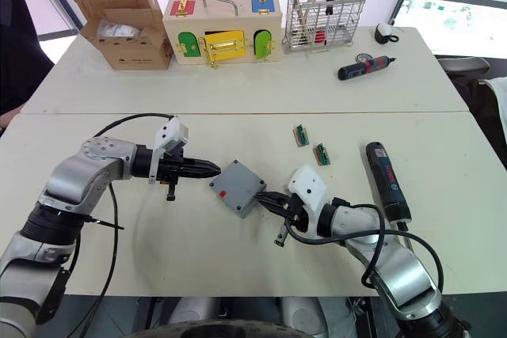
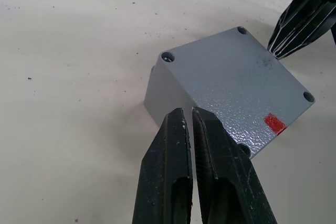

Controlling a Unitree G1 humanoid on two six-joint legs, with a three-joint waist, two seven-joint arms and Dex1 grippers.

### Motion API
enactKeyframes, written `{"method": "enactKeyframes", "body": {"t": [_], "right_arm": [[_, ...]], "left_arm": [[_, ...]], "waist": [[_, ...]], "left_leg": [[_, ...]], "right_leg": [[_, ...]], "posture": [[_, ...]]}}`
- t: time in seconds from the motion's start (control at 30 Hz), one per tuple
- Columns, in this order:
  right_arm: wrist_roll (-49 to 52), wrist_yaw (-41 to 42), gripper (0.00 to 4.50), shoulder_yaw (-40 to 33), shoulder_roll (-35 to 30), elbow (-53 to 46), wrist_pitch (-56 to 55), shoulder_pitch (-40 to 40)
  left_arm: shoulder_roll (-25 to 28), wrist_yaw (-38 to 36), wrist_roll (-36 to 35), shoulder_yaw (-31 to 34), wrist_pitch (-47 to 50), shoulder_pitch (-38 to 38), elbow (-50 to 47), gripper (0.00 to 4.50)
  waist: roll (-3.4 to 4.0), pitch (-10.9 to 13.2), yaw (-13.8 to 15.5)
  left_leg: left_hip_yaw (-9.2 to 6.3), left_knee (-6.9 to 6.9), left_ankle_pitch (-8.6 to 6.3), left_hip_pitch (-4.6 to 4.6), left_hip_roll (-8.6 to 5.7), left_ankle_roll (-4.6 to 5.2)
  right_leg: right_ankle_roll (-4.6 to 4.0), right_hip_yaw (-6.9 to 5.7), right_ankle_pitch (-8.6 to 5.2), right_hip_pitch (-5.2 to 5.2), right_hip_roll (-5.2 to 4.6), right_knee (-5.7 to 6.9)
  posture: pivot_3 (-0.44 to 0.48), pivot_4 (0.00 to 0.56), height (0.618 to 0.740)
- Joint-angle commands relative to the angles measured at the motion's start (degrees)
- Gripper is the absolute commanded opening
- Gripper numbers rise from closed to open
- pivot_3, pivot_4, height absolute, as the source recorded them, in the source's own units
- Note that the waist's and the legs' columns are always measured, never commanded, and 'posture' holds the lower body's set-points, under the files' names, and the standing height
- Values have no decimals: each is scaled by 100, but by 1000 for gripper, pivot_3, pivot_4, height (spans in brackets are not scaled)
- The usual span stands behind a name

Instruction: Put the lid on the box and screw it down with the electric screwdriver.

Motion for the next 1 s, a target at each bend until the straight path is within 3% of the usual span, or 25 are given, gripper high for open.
{"method": "enactKeyframes", "body": {"t": [0.03,1.0], "right_arm": [[-38,-15,42,60,58,4,-96,-93],[67,-48,42,-119,51,-201,21,-46]], "left_arm": [[-45,-16,25,-15,-132,-24,-26,192],[-419,-5,246,-132,-312,-62,49,192]], "waist": [[0,0,1],[0,0,1]], "left_leg": [[0,0,0,0,0,0],[0,5,0,0,0,0]], "right_leg": [[0,0,0,0,0,0],[0,0,0,-1,0,6]], "posture": [[0,150,740],[0,150,740]]}}
